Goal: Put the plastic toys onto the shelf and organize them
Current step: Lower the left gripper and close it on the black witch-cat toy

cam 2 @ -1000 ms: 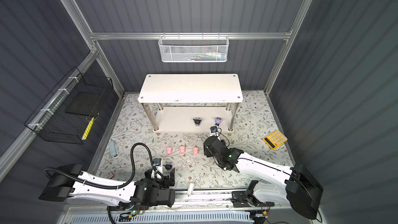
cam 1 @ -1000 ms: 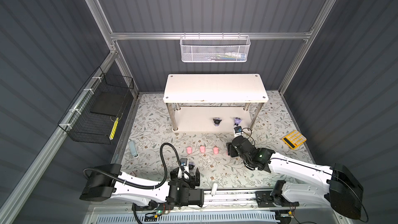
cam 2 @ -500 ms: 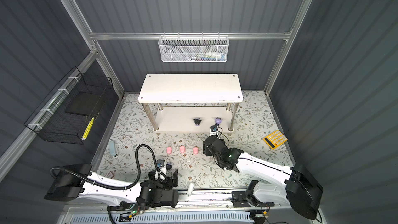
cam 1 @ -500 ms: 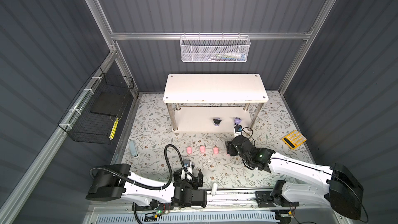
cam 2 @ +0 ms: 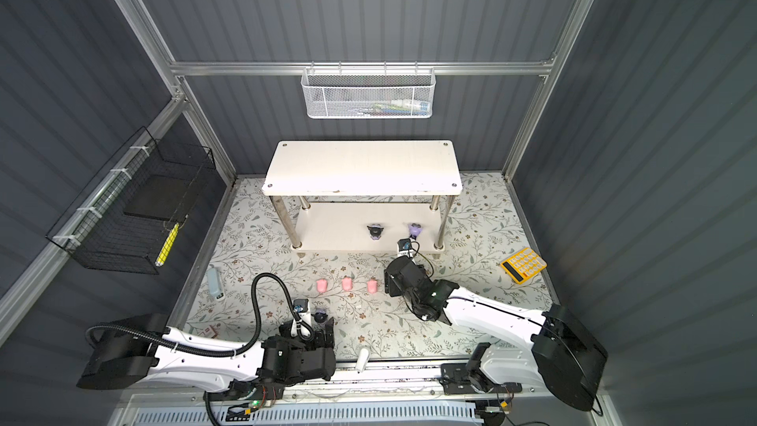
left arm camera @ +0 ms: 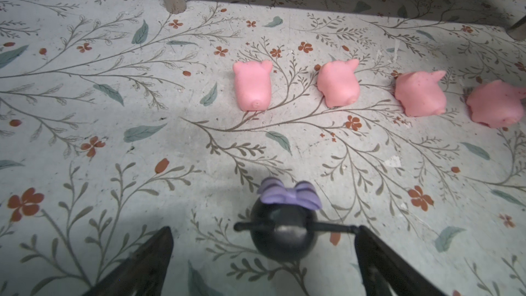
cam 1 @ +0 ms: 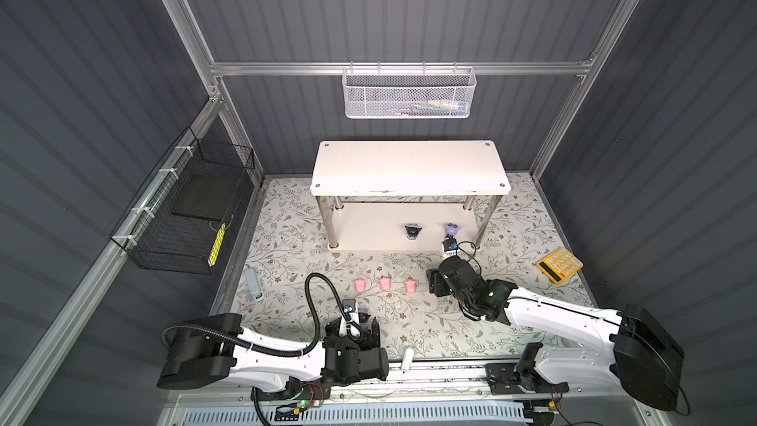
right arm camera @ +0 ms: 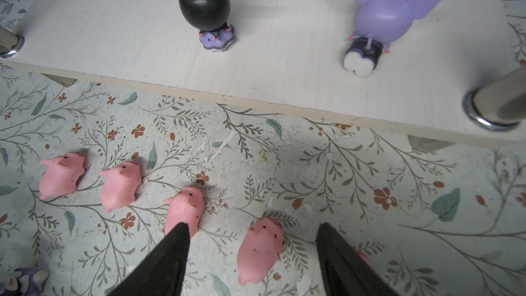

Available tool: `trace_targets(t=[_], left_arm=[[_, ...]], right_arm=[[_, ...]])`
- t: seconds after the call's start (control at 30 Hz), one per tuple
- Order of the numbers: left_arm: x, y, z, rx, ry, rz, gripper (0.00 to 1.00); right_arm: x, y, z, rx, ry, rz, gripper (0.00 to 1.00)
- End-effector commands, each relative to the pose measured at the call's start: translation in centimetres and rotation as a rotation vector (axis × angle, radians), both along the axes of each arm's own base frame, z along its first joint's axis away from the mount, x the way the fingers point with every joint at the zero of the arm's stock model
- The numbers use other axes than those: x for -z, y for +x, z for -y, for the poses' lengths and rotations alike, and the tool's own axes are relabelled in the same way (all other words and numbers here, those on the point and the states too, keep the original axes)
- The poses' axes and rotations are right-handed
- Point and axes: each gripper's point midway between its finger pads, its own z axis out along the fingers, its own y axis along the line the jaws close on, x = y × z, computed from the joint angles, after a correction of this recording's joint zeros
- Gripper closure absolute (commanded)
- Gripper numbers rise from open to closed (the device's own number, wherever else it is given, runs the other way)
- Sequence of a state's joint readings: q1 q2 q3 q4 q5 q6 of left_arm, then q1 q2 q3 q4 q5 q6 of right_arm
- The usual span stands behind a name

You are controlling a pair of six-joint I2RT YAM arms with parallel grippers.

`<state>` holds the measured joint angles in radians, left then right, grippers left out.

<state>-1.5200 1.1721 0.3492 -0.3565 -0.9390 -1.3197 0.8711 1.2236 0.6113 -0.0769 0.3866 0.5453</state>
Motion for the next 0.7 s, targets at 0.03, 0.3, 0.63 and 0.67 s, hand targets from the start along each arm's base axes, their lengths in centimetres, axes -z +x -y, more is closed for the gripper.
trace_targets(t=[0.03, 0.3, 0.63, 0.67], left_arm=[[0.0, 0.6, 0.3, 0.039, 0.021, -0.004, 0.02], [0.8, 0.7, 1.3, 0.063, 0.027, -0.026, 0.04], [1.3, 1.2, 0.8, 0.044, 0.031, -0.037, 0.08], [1.3, 1.3, 0.8, 0.044, 0.031, -0.040, 0.09]], right_arm=[[-0.3, 0.4, -0.2, -0.001, 0.005, 0.005, 0.27], [-0.2, 0.5, -0.2, -0.001, 0.011, 0.002, 0.27], [-0.1, 0.6, -0.4, -0.007, 0.017, -0.002, 0.27], [0.0, 0.6, -0.5, -0.009, 0.017, -0.002, 0.27]])
